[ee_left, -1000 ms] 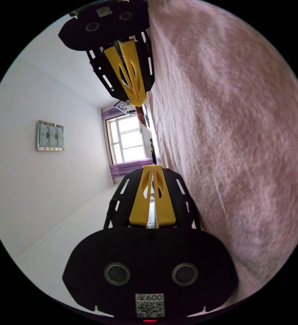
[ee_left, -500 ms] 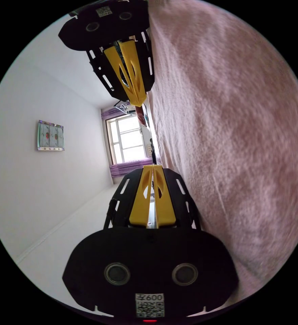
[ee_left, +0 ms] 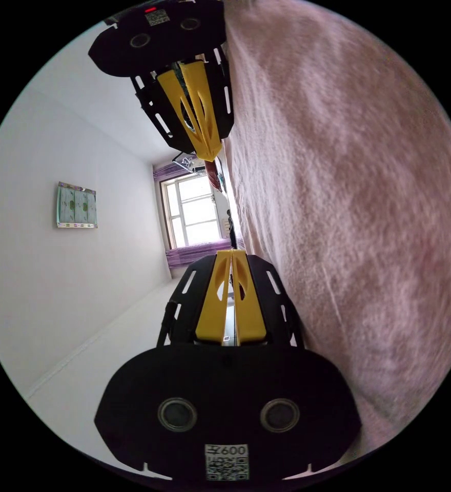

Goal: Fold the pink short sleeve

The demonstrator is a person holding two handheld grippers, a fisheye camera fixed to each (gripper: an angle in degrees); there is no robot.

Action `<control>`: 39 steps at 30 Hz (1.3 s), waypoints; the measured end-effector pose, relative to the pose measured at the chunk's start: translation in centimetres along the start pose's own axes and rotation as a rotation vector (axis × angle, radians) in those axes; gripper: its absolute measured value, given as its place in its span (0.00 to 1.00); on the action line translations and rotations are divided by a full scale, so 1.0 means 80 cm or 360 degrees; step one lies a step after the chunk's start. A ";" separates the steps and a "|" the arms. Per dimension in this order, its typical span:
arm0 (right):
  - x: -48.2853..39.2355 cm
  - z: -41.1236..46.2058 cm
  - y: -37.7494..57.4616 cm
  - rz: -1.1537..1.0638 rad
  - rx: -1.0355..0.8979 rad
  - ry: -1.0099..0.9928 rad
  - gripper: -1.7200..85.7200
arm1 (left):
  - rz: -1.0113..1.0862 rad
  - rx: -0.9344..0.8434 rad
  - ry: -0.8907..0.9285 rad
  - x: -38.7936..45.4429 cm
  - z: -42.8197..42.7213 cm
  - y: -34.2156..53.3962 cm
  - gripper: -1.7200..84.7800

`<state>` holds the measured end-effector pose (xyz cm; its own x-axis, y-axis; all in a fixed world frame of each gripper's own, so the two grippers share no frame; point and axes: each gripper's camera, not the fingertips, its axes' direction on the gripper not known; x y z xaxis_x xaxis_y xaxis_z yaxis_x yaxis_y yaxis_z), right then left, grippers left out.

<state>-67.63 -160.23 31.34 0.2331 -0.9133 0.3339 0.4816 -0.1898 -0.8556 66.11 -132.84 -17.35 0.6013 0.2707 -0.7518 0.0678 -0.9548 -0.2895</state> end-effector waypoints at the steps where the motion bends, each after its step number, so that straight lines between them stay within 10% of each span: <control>1: 0.002 0.001 -0.001 0.0000 0.0000 0.0000 0.01 | 0.0000 0.0000 0.0000 -0.002 0.000 -0.001 0.03; 39: -0.055 -0.031 -0.031 0.0000 0.0001 -0.0003 0.01 | 0.0001 -0.0002 0.0001 0.021 -0.021 0.010 0.03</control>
<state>-71.93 -156.63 31.04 0.2348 -0.9127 0.3344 0.4823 -0.1893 -0.8553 68.53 -133.38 -17.82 0.6020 0.2700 -0.7515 0.0685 -0.9551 -0.2883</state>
